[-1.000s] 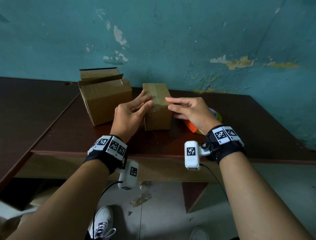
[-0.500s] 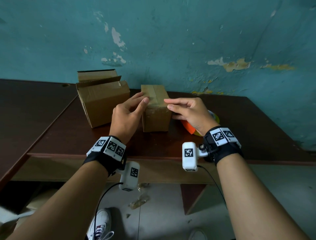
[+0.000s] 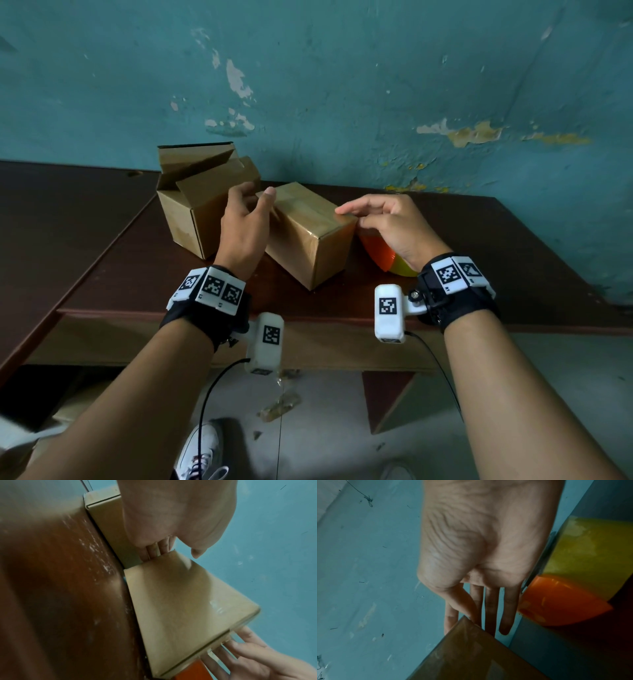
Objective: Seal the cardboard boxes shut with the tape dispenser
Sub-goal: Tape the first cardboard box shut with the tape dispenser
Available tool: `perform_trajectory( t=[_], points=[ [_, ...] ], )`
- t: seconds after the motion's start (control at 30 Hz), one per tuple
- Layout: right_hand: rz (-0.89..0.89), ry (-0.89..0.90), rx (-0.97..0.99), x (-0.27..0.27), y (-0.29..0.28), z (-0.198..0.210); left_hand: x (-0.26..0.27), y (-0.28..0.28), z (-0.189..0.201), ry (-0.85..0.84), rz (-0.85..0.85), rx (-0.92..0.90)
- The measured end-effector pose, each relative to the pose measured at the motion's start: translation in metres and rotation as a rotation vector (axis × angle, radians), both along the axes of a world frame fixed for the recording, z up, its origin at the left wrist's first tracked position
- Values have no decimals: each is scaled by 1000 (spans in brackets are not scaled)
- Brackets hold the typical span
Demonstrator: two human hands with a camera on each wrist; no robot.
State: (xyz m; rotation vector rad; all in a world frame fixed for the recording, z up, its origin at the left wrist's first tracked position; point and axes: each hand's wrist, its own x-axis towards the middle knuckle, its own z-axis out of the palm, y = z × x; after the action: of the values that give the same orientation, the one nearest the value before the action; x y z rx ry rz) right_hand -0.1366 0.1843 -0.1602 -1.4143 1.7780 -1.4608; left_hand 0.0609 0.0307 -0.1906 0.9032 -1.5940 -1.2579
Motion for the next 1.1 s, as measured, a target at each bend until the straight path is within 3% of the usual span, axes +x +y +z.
perform_trajectory(
  t=[0.3, 0.4, 0.57, 0.7, 0.93, 1.1],
  points=[
    [-173, 164, 70, 2, -13, 11, 5, 3, 1, -60, 88, -46],
    [-306, 170, 48, 4, -15, 16, 4, 5, 2, -55, 123, -17],
    [-362, 17, 134, 10, -18, 20, 5, 4, 5, -42, 133, 61],
    [-448, 83, 135, 4, -21, 17, 8, 0, 4, -38, 138, 117],
    [-475, 78, 118, 5, -24, 10, 12, 2, 7, -61, 217, 57],
    [-469, -28, 65, 13, -23, 6, 13, 10, 6, -109, 259, -15]
  ],
)
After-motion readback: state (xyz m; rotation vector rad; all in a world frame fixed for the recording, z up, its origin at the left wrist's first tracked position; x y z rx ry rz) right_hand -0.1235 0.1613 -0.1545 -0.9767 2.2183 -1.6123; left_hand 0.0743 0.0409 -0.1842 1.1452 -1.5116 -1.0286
